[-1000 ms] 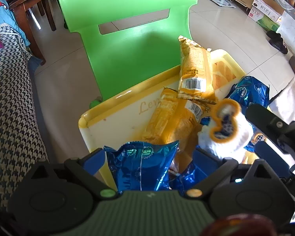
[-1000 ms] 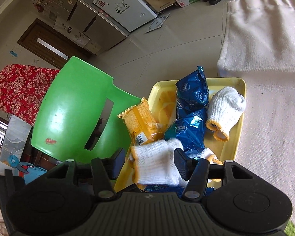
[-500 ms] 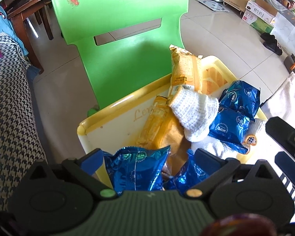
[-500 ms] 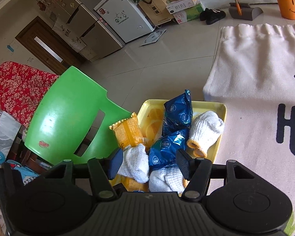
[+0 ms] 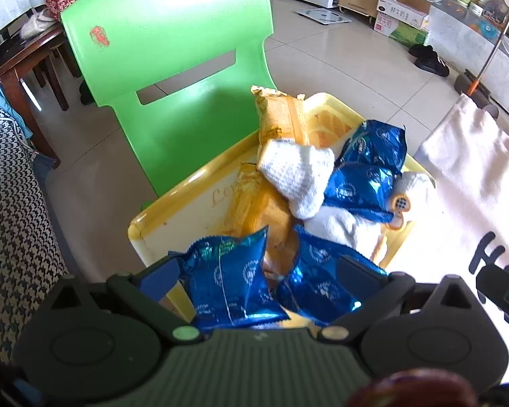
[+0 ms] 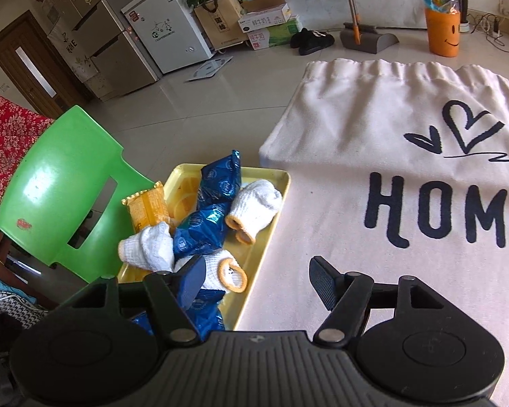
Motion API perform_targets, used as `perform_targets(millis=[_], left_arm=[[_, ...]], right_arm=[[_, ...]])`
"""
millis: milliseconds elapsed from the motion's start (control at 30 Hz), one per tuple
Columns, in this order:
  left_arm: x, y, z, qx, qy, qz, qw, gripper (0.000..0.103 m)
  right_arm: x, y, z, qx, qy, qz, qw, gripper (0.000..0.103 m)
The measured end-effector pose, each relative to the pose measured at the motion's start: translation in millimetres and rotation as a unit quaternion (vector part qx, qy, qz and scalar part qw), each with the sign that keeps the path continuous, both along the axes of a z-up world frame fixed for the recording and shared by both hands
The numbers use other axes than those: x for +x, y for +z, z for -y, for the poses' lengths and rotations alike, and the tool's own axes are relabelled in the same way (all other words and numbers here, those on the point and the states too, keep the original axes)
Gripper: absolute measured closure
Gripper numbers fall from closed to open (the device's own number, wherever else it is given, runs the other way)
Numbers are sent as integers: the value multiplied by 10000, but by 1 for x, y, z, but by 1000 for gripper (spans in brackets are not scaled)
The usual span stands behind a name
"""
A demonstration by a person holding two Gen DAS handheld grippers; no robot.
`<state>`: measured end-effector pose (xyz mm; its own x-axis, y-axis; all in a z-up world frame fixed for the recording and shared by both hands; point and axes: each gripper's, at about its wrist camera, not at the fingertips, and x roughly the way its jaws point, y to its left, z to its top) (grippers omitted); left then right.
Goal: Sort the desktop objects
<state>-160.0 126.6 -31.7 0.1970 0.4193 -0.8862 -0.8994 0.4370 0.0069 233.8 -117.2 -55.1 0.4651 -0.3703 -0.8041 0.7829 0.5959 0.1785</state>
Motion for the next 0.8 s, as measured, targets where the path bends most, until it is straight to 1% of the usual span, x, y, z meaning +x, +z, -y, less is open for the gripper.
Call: perform_targets(millis=[167, 267, 433, 533, 800], left_arm=[[-8, 1, 25, 23, -277, 31, 9996, 1], [-12, 5, 39, 11, -423, 27, 9991, 1], [-19, 10, 58, -21, -534, 3, 9986, 1], [-22, 14, 67, -37, -606, -26, 9982, 1], [-27, 28, 87, 100, -791, -94, 9968, 1]], right_arm=[[-17, -1, -5, -47, -38, -383, 9992, 30], [-26, 1, -6, -98, 5, -506, 9987, 28], [-35, 2, -7, -333, 36, -773, 9964, 25], [-35, 2, -10, -427, 233, -995, 9938, 23], [-33, 6, -16, -622, 696, -1196, 9884, 20]])
